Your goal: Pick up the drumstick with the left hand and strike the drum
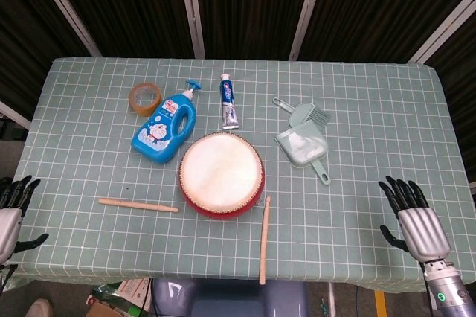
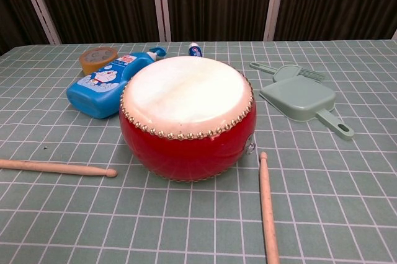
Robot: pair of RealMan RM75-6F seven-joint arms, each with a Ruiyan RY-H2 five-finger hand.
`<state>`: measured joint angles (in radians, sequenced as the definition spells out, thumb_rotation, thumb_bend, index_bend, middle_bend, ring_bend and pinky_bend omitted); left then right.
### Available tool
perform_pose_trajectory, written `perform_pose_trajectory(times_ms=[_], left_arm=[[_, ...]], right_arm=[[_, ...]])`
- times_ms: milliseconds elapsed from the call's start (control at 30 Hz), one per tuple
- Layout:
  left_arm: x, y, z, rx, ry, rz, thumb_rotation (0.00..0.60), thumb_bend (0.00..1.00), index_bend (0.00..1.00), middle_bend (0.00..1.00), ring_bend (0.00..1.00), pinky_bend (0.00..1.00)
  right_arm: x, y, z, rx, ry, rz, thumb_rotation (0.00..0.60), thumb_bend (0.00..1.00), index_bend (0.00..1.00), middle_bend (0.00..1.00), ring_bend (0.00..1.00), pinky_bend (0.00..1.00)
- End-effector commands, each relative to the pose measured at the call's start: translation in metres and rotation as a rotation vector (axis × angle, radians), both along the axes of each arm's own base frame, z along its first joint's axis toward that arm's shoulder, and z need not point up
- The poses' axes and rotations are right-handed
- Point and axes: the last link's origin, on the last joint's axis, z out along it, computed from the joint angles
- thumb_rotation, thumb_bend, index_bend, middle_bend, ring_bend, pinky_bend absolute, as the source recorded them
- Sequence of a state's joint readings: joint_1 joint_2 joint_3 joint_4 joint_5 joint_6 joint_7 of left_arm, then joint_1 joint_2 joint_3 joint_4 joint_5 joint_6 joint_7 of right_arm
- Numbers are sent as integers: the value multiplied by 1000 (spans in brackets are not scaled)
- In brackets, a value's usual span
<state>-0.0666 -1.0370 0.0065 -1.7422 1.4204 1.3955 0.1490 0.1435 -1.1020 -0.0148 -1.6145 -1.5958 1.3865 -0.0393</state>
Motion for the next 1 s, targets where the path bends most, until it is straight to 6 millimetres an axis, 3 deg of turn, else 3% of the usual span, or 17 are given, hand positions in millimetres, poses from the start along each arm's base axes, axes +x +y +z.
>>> perform_pose_trajectory(times_ms=[33, 133, 233, 333, 400, 500, 600, 800, 1000], left_arm=[[1, 3, 0, -2, 12, -14, 600, 98, 0, 0, 0, 50], [4, 9, -3, -6, 14, -27, 600, 98, 0, 0, 1, 66], [7, 16, -7, -23, 21, -33, 600, 98, 0, 44, 88, 214], [11, 26, -13, -38, 37, -48, 600, 108, 5, 298, 339, 440], [15, 34, -17, -45, 41, -60, 600, 125, 66, 548, 578, 628], [23, 50, -30, -74, 22, -67, 600, 151, 219, 788, 819, 800], [36, 65, -47, -115, 7, -82, 600, 193, 306, 930, 954, 907], [52, 81, -81, -183, 59, -118, 600, 252, 433, 1000, 1000, 993], [58, 88, -108, -248, 113, -107, 600, 262, 466, 1000, 1000, 999]], right_arm=[[-1, 0, 0, 1, 1, -2, 600, 353, 0, 0, 0, 0], [-1, 1, 1, -5, -5, -7, 600, 353, 0, 0, 0, 0], [0, 1, 1, -2, -3, -4, 600, 353, 0, 0, 0, 0], [0, 1, 0, -3, -2, -2, 600, 353, 0, 0, 0, 0], [0, 1, 1, -5, -3, -3, 600, 353, 0, 0, 0, 0], [0, 1, 1, -6, -3, -4, 600, 354, 0, 0, 0, 0], [0, 1, 1, -7, -4, -5, 600, 354, 0, 0, 0, 0], [-1, 1, 2, -8, -5, -6, 600, 354, 0, 0, 0, 0], [-2, 1, 3, -9, -8, -9, 600, 353, 0, 0, 0, 0]])
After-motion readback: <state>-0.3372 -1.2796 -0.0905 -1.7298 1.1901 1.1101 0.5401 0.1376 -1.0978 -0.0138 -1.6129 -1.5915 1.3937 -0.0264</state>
